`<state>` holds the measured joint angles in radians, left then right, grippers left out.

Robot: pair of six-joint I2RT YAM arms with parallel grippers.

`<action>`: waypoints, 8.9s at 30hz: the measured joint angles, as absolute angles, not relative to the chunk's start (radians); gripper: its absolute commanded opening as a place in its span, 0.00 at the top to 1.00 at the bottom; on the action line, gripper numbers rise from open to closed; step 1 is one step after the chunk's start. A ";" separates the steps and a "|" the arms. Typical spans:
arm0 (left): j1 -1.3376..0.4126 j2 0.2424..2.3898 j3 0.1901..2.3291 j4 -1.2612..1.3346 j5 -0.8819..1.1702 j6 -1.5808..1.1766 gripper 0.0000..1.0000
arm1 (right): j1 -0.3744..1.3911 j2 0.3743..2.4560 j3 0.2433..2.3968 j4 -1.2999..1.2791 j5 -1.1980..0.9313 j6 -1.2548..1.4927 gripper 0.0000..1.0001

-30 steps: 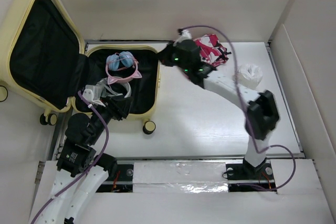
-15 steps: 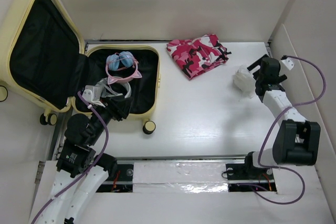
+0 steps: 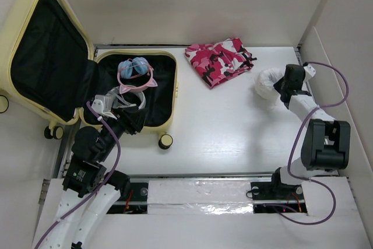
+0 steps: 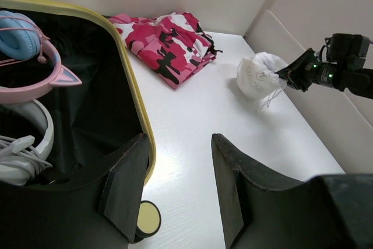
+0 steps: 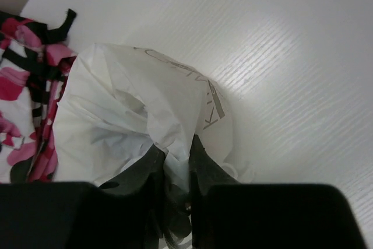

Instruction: Pack the luggage

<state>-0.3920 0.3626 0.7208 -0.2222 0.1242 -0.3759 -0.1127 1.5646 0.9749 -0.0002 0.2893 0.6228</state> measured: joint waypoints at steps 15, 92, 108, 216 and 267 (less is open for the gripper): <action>-0.392 0.364 0.721 -0.221 0.134 -0.376 0.56 | 0.607 1.425 1.214 0.023 0.179 0.524 1.00; -0.385 0.387 0.721 -0.217 0.138 -0.377 0.57 | 1.061 1.875 1.446 0.117 0.556 0.448 0.99; -0.364 0.519 0.736 -0.129 0.185 -0.445 0.82 | 0.894 1.784 1.441 0.084 0.276 0.468 0.57; -0.730 2.342 1.813 0.007 -0.209 -0.606 1.00 | 0.362 0.491 0.566 0.100 -0.048 0.638 0.06; 0.251 1.093 0.925 -0.230 -0.036 -0.463 0.22 | 0.255 0.578 0.540 0.097 -0.169 0.609 0.10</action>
<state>0.2508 1.0931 0.9253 -0.2298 -0.0357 -0.4625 0.2554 0.5777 0.5400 0.0975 -0.1688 0.6086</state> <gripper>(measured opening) 0.769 0.948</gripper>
